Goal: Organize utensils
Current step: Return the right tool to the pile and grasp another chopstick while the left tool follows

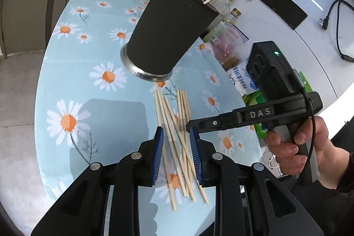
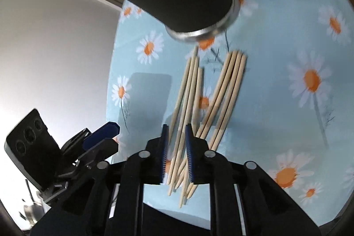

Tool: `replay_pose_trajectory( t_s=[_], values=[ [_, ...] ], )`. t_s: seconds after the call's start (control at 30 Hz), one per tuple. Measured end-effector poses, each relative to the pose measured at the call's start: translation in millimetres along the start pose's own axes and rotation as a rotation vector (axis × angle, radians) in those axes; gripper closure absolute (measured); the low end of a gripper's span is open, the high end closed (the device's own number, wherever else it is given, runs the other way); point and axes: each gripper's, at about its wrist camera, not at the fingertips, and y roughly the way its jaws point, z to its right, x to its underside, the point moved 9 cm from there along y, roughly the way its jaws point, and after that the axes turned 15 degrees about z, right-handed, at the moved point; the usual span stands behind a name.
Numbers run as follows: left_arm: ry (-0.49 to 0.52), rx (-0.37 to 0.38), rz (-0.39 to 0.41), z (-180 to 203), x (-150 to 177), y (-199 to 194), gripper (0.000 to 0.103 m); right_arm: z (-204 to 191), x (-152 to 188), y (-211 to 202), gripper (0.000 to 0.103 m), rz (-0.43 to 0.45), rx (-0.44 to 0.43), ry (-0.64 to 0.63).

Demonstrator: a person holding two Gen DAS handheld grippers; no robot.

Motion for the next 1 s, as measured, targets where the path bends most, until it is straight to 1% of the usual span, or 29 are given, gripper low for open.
replay_pose_trajectory(
  t_s=[0.07, 0.3, 0.43, 0.7, 0.97, 1.0],
  values=[
    [-0.010, -0.004, 0.000, -3, 3, -1, 0.079, 0, -1, 6, 0.090, -0.018, 0.006, 0.007],
    [-0.036, -0.008, 0.003, -8, 8, -7, 0.079, 5, -10, 17, 0.090, -0.046, 0.101, -0.029],
    [-0.053, -0.013, 0.009, -12, 9, -10, 0.079, 2, -14, 23, 0.090, -0.061, 0.118, -0.048],
    [-0.070, -0.014, 0.015, -16, 10, -14, 0.079, 5, -10, 25, 0.090, -0.087, 0.157, -0.064],
    [-0.087, -0.024, 0.012, -21, 13, -15, 0.079, 5, -10, 40, 0.091, -0.098, 0.182, -0.110],
    [-0.090, -0.024, 0.011, -22, 13, -15, 0.079, 5, -9, 40, 0.093, -0.097, 0.184, -0.114]
  ],
)
